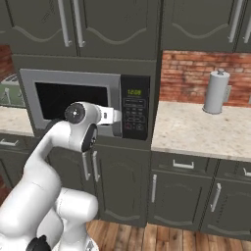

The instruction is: The microwave is finished heating the chicken drumstick and broccoli. Take the bowl containing the food and place it on the dining counter.

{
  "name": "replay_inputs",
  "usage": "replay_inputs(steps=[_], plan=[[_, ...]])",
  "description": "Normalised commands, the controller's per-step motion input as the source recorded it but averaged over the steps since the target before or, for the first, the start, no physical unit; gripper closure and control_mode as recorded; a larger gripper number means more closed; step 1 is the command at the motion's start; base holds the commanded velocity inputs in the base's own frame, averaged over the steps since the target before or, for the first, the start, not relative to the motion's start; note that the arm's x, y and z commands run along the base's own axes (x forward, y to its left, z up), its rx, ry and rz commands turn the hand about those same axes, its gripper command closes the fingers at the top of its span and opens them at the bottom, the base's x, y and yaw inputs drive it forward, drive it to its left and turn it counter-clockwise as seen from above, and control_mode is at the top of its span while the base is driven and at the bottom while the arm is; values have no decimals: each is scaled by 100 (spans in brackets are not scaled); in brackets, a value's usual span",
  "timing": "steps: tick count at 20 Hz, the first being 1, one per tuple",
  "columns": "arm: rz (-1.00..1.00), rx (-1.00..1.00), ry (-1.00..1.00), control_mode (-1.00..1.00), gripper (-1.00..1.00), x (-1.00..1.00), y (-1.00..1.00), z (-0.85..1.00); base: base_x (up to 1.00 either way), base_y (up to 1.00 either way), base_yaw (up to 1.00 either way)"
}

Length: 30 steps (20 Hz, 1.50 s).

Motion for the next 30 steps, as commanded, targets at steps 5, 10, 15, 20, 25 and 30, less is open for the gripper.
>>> replay_inputs(steps=[5,10,15,20,25,30], plan=[[0,0,-3,-100,-100,57,0,0,0,0,0],[0,0,0,-100,-100,57,0,0,0,0,0],[0,0,0,-100,-100,60,0,0,0,0,0],[0,0,0,-100,-100,62,0,-1,0,0,0],[0,0,0,-100,-100,58,-6,0,0,0,0],[0,0,0,-100,-100,44,-21,-2,0,0,0]])
